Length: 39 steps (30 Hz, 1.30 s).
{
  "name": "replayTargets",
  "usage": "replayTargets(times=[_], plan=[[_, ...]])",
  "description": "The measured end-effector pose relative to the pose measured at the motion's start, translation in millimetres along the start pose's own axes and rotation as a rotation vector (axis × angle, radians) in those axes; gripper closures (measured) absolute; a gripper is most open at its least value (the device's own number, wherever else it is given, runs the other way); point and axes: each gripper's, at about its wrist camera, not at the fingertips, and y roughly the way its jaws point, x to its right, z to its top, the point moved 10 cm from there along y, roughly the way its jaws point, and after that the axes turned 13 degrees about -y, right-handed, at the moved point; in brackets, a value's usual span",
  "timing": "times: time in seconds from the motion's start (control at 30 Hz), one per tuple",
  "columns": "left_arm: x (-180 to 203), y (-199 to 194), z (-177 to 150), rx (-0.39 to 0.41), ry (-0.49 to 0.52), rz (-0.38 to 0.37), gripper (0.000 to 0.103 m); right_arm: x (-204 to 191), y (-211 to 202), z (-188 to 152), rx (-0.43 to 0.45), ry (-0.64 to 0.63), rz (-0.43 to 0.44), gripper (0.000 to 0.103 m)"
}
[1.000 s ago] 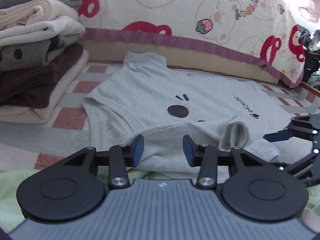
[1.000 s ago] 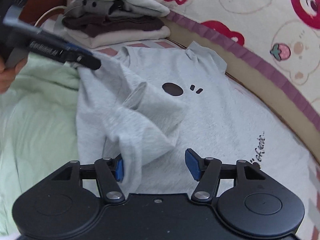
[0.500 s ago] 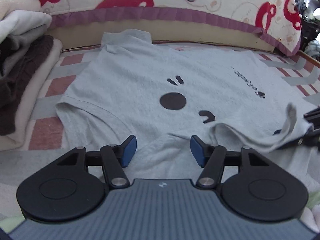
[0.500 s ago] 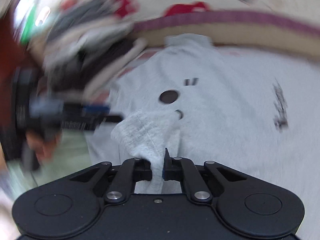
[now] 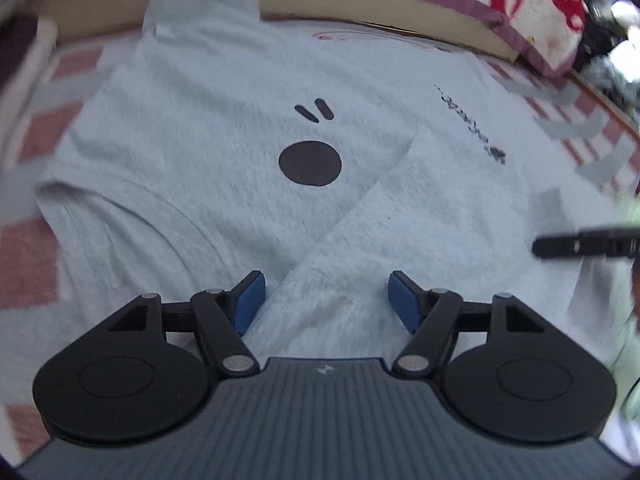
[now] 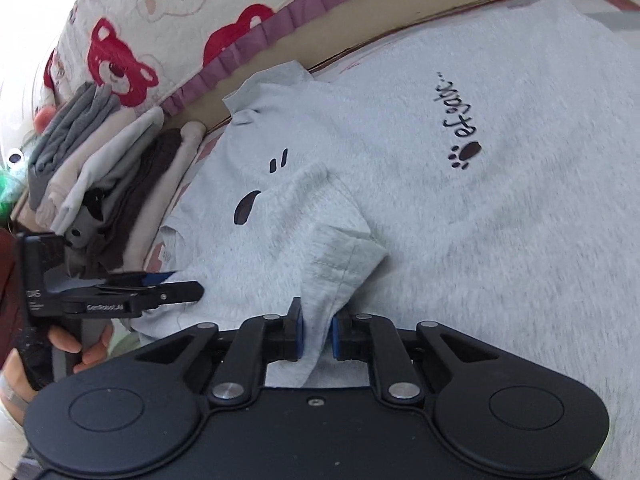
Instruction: Fold clothes
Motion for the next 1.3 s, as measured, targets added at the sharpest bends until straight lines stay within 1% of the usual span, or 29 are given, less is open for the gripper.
replayTargets(times=[0.03, 0.07, 0.1, 0.13, 0.17, 0.2, 0.3, 0.37, 0.4, 0.47, 0.53, 0.57, 0.6, 0.63, 0.7, 0.77, 0.8, 0.87, 0.93, 1.0, 1.07, 1.1, 1.13, 1.17, 1.2, 1.23, 1.3], plan=[[0.9, 1.3, 0.2, -0.006, -0.029, -0.027, 0.045, 2.2, 0.6, 0.3, 0.003, 0.017, 0.01, 0.086], [2.6, 0.7, -0.4, -0.01, -0.042, -0.047, 0.076, 4.4, 1.3, 0.7, 0.006, 0.034, 0.021, 0.085], [4.8, -1.0, -1.6, -0.014, -0.047, -0.061, 0.091, 5.5, 1.8, 1.0, 0.009, 0.044, 0.029, 0.085], [4.9, -5.0, -2.5, -0.011, -0.087, -0.093, 0.093, 3.7, 1.4, 1.9, 0.015, 0.036, 0.035, 0.083], [3.7, -10.7, -3.1, -0.005, -0.151, -0.135, 0.094, -0.2, -0.2, 3.5, 0.022, 0.016, 0.045, 0.081], [0.9, -17.6, -4.1, 0.008, -0.203, -0.168, 0.094, -4.1, -1.8, 5.1, 0.029, -0.003, 0.056, 0.085], [-5.0, -55.7, -9.8, 0.101, -0.268, -0.216, 0.096, -24.3, -13.2, 12.7, 0.053, -0.051, 0.115, 0.093], [-7.4, -90.7, -19.5, 0.171, -0.323, -0.255, 0.096, -46.2, -26.9, 17.6, 0.069, -0.065, 0.204, 0.093], [-9.8, -108.7, -30.7, 0.199, -0.343, -0.254, 0.096, -62.0, -35.9, 17.7, 0.071, -0.085, 0.271, 0.093], [-16.4, -144.0, -60.6, 0.247, -0.37, -0.225, 0.096, -100.2, -56.8, 10.4, 0.051, -0.162, 0.427, 0.093], [-23.0, -179.6, -90.6, 0.294, -0.396, -0.196, 0.096, -134.2, -70.3, -11.4, -0.028, -0.273, 0.536, 0.094], [-28.0, -185.5, -107.1, 0.287, -0.409, -0.162, 0.096, -147.0, -72.1, -26.2, -0.079, -0.318, 0.572, 0.094], [-34.1, -184.1, -124.7, 0.261, -0.421, -0.115, 0.096, -156.3, -70.1, -41.8, -0.136, -0.354, 0.593, 0.094], [-40.1, -182.9, -142.3, 0.235, -0.433, -0.069, 0.095, -163.2, -66.6, -57.6, -0.191, -0.39, 0.6, 0.094], [-47.7, -166.4, -163.7, 0.176, -0.438, 0.001, 0.095, -165.7, -51.9, -84.7, -0.276, -0.451, 0.55, 0.094], [-52.2, -151.0, -170.3, 0.148, -0.438, 0.053, 0.091, -165.3, -41.1, -100.1, -0.326, -0.471, 0.514, 0.094], [-53.8, -149.1, -169.6, 0.147, -0.445, 0.065, 0.089, -165.4, -37.2, -105.9, -0.345, -0.474, 0.502, 0.094], [-57.5, -152.9, -165.8, 0.168, -0.46, 0.075, 0.085, -168.3, -36.5, -110.6, -0.354, -0.484, 0.494, 0.093], [-66.2, -168.2, -158.6, 0.223, -0.491, 0.067, 0.081, -171.9, -38.5, -110.0, -0.352, -0.49, 0.497, 0.09], [-84.1, -187.6, -154.8, 0.293, -0.577, 0.051, 0.075, -173.5, -38.2, -110.2, -0.354, -0.478, 0.5, 0.089], [-104.1, -204.1, -153.4, 0.355, -0.656, 0.045, 0.072, -169.5, -35.3, -113.1, -0.375, -0.479, 0.486, 0.08], [-112.5, -208.5, -153.0, 0.376, -0.69, 0.045, 0.072, -166.2, -33.2, -115.1, -0.386, -0.483, 0.468, 0.071], [-116.7, -208.8, -152.2, 0.382, -0.714, 0.037, 0.071, -162.2, -30.3, -115.4, -0.389, -0.482, 0.442, 0.061], [-118.2, -206.5, -151.1, 0.377, -0.73, 0.024, 0.071, -156.9, -26.8, -114.4, -0.387, -0.474, 0.41, 0.056], [-115.4, -203.2, -149.2, 0.37, -0.723, 0.02, 0.071, -151.8, -23.6, -112.8, -0.384, -0.461, 0.383, 0.051], [-109.9, -199.1, -146.7, 0.361, -0.702, 0.02, 0.071, -147.4, -21.1, -110.4, -0.379, -0.44, 0.364, 0.052], [-89.7, -195.6, -137.5, 0.378, -0.62, 0.007, 0.071, -139.2, -16.2, -104.6, -0.368, -0.387, 0.335, 0.05]])
